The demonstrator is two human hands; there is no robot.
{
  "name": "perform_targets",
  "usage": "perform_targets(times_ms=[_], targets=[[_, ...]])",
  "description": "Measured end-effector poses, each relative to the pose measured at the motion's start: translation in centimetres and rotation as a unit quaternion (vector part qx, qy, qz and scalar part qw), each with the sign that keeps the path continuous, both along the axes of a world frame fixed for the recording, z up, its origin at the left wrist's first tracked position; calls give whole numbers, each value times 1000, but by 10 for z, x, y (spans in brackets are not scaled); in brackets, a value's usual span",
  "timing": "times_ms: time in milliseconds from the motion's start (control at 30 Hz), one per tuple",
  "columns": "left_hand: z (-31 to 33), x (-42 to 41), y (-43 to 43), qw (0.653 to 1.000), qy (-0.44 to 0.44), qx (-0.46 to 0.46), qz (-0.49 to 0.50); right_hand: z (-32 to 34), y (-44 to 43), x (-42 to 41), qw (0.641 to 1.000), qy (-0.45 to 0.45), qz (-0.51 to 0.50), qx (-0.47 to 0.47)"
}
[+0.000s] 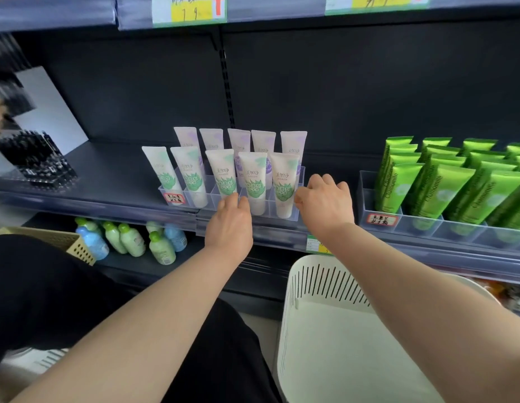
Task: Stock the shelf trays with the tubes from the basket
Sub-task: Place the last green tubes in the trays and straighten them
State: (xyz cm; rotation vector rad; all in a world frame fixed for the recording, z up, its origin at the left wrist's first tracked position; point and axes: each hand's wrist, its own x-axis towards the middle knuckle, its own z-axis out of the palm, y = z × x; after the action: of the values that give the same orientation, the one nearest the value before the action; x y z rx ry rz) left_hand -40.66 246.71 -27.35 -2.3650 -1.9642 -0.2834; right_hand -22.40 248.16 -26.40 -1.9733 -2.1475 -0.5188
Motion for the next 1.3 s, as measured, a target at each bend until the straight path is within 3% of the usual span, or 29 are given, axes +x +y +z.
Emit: perform_targets(times_ms=[533,1300], targets=[[2,30,-11,999,-8,-32,-4,6,-13,27,999,-32,-24,3],[1,75,-21,999,-13,-13,-51,5,-33,67,997,14,-71,-33]])
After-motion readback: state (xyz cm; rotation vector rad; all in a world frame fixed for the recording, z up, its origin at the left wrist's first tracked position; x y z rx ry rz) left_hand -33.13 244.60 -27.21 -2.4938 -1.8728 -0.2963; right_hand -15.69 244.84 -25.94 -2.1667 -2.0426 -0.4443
